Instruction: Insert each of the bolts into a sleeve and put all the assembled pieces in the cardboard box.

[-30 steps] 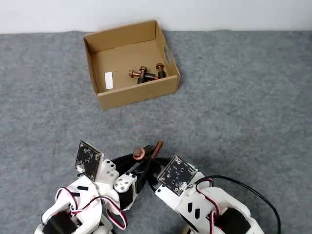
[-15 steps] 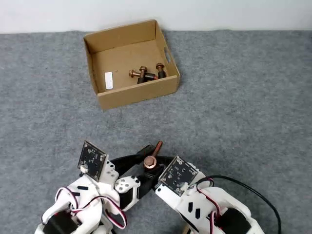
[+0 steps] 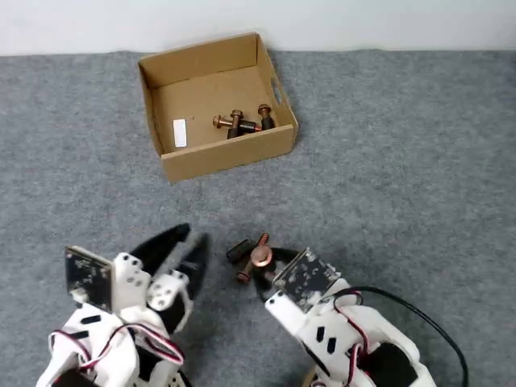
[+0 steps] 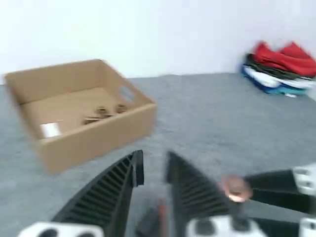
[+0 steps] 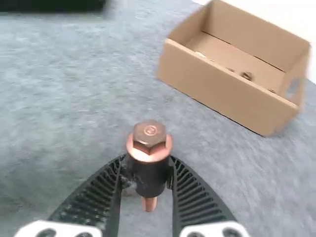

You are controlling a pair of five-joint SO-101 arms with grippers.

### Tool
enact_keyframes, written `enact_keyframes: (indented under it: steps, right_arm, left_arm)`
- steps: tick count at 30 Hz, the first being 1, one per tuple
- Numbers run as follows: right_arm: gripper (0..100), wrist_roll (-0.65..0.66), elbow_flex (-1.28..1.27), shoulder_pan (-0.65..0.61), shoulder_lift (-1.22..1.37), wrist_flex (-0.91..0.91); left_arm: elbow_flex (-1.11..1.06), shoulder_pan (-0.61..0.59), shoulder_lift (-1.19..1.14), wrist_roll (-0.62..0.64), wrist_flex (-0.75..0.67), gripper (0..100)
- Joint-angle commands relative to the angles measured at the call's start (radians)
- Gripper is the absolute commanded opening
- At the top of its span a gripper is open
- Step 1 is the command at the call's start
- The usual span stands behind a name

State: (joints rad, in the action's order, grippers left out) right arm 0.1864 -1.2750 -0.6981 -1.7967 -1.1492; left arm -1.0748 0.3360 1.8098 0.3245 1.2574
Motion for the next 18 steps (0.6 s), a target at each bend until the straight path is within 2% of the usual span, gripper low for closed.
enact_keyframes:
  steps: [1, 4, 8, 12, 18]
  right_arm:
    - [0.8, -0.055, 0.026, 0.094, -0.007, 0.038]
    - [0.8, -0.153, 0.035, 0.22, 0.007, 0.044]
    - [0.8, -0.222, 0.104, 0.358, 0.133, 0.044]
    - [0.8, -0.238, 0.221, 0.363, 0.341, 0.077]
    - [0.8, -0.236, 0.407, 0.364, 0.693, 0.289]
  left_arm:
    - [-0.028, -0.143, 0.005, -0.031, -0.038, 1]
    - [-0.171, -0.264, 0.005, -0.089, -0.038, 0]
    - [-0.401, -0.405, 0.005, -0.161, -0.058, 0]
    - [-0.595, -0.493, 0.006, -0.193, -0.178, 0]
    - [-0.607, -0.505, 0.006, -0.187, -0.219, 1]
